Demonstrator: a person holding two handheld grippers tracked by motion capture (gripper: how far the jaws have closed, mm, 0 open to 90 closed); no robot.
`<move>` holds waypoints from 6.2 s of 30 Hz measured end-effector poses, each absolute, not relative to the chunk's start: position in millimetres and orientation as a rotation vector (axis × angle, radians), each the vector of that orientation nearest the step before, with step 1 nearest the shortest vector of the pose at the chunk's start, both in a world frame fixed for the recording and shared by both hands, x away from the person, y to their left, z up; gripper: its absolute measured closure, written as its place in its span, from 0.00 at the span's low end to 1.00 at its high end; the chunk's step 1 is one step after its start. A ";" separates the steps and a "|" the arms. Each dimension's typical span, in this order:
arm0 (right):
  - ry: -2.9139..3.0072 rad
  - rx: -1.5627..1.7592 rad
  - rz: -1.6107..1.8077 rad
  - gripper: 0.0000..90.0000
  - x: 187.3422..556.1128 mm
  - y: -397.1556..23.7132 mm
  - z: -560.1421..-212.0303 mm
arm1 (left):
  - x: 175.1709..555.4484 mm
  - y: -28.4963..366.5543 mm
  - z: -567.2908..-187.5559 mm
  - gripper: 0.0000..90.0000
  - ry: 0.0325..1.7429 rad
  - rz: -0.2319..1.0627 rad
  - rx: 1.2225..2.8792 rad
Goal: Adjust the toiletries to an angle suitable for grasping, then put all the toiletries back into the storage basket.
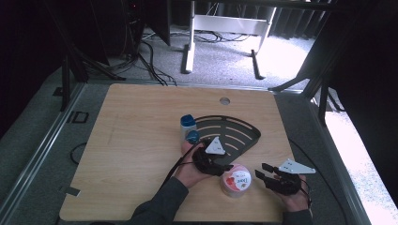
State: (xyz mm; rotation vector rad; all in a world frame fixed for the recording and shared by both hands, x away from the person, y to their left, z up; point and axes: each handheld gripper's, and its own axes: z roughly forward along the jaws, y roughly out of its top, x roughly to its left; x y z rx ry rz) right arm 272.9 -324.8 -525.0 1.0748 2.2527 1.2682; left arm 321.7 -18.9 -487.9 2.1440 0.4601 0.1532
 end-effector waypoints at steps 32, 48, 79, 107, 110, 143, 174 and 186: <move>2.467 0.764 1.375 0.44 243.1 -319.3 -526.3 | 301.9 5.1 -510.3 0.40 0.354 0.055 2.136; 2.548 0.708 1.336 0.33 249.0 -300.0 -534.1 | 299.7 -7.9 -529.8 0.31 0.273 -0.020 2.193; 2.541 0.664 1.244 0.23 253.1 -289.1 -536.7 | 287.7 -26.6 -538.0 0.21 0.265 0.150 2.221; 2.520 0.679 1.246 0.21 257.8 -289.1 -523.1 | 287.3 -30.4 -521.1 0.21 0.265 0.223 2.210; 2.514 0.672 1.247 0.21 259.3 -289.7 -520.1 | 288.7 -31.4 -518.7 0.21 0.275 0.228 2.198; 2.458 0.650 1.268 0.20 292.6 -308.1 -493.7 | 316.6 -52.4 -492.6 0.20 0.341 0.282 2.174; 2.432 0.683 1.270 0.21 328.0 -322.6 -480.6 | 343.4 -73.3 -482.1 0.19 0.431 0.336 2.140; 2.445 0.694 1.249 0.21 344.1 -321.6 -481.8 | 354.3 -76.7 -482.7 0.19 0.480 0.358 2.140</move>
